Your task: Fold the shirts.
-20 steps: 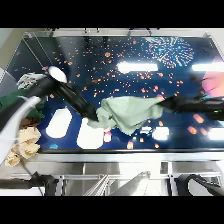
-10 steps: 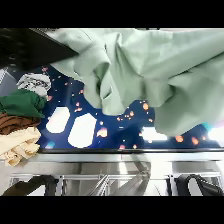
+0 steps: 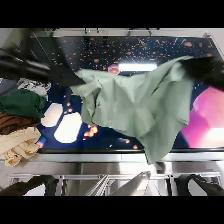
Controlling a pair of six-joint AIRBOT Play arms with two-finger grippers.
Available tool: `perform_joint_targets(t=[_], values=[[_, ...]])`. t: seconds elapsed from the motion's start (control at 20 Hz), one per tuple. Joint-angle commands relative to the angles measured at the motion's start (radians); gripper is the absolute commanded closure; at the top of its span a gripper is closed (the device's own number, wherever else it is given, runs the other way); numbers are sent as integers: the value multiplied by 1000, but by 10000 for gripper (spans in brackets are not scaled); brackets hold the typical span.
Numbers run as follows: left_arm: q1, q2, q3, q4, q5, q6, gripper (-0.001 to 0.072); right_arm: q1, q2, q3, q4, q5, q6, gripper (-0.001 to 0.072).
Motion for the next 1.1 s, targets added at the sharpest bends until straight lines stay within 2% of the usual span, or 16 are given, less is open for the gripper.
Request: perform_joint_targets(t=[0.0, 0.05, 0.1, 0.25, 0.35, 0.45, 0.55, 0.7, 0.9, 1.05], values=[[48, -196, -102, 16, 26, 45, 423, 73, -297, 25, -103, -75, 3, 234], [77, -246, -93, 16, 25, 45, 131, 54, -345, 48, -103, -55, -5, 234], [105, -292, -74, 16, 17, 33, -6, 18, -368, 64, -105, -22, -7, 234], [214, -385, 9, 18, -76, -21, -5, -144, -338, 69, -165, 93, 24, 234], [269, -412, 28, 37, -109, -54, -5, -257, -296, 62, -393, 146, 143, 234], [280, -409, -14, 125, -80, -54, -5, -335, -247, 5, -661, 145, 277, 232], [255, -409, -97, 141, -51, -48, -4, -379, -212, -93, -826, 114, 359, 231], [171, -409, -213, 138, 24, -5, -4, -393, -202, -267, -851, 41, 415, 231], [35, -409, -296, 138, 128, 21, -3, -351, -202, -472, -781, -42, 416, 231], [-45, -415, -302, 138, 207, 27, 3, -263, -206, -531, -723, -76, 413, 232]])
